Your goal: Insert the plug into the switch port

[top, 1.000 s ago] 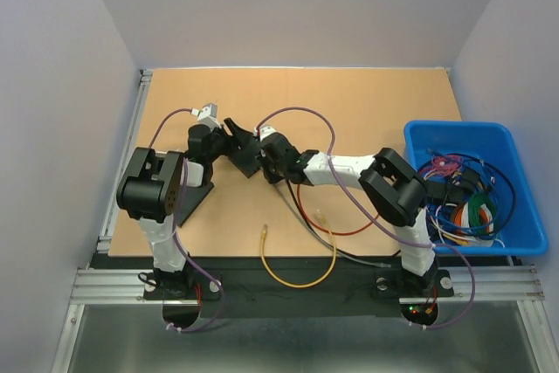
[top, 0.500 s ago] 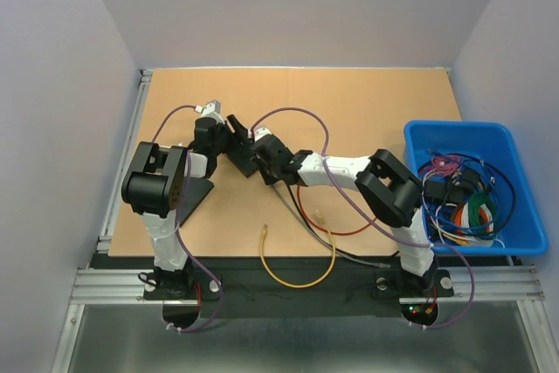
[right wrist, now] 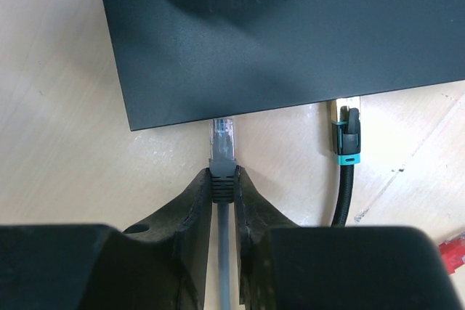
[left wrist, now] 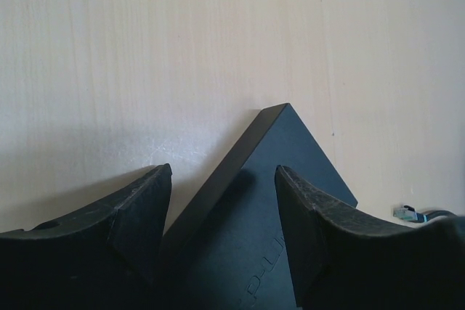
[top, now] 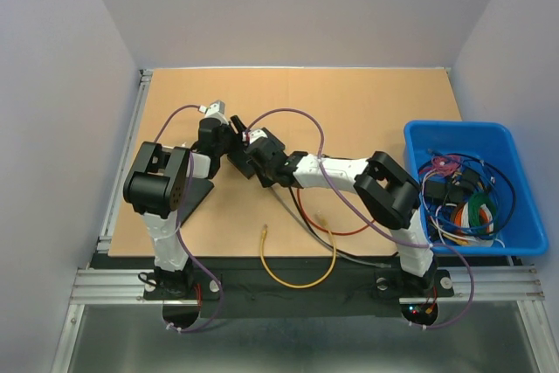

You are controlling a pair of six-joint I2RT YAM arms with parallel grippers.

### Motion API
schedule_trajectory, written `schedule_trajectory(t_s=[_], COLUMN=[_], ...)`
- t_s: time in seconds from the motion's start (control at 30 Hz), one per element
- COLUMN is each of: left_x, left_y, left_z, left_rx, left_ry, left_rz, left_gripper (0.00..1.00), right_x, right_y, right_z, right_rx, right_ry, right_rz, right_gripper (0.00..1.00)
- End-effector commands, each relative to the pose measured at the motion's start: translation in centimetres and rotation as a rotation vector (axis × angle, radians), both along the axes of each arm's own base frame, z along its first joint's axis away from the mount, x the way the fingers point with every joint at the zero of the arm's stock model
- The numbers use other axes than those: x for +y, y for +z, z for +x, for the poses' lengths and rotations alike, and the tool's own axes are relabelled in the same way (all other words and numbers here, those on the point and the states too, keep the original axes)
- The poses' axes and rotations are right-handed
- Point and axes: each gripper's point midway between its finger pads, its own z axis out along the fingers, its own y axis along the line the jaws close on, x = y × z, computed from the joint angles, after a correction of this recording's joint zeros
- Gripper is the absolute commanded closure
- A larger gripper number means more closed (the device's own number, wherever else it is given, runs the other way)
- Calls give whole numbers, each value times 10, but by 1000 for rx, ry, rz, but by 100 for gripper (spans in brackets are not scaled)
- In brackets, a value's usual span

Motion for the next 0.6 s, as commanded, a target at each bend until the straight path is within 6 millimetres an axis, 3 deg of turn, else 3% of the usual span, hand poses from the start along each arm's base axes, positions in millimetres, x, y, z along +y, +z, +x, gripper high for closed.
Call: schedule_trajectory(t_s=[0.0,0.2,0.57], left_x=[-11,-14,-16], left_y=[-4,-6,-8], left_z=[-8,-8,-10], left_rx=[2,-2,-8], left_ry=[-47,-65,-84], left_rz=[-2,-5,-5], left_gripper=[31,32,33], right_x=[8,-2,8], right_y=[16,10,12], right_z=[14,21,27], right_rx=[-60,-90,-95], right_ry=[-31,-62,-46], right_rz=[7,-56,-51], right_gripper=[100,100,100])
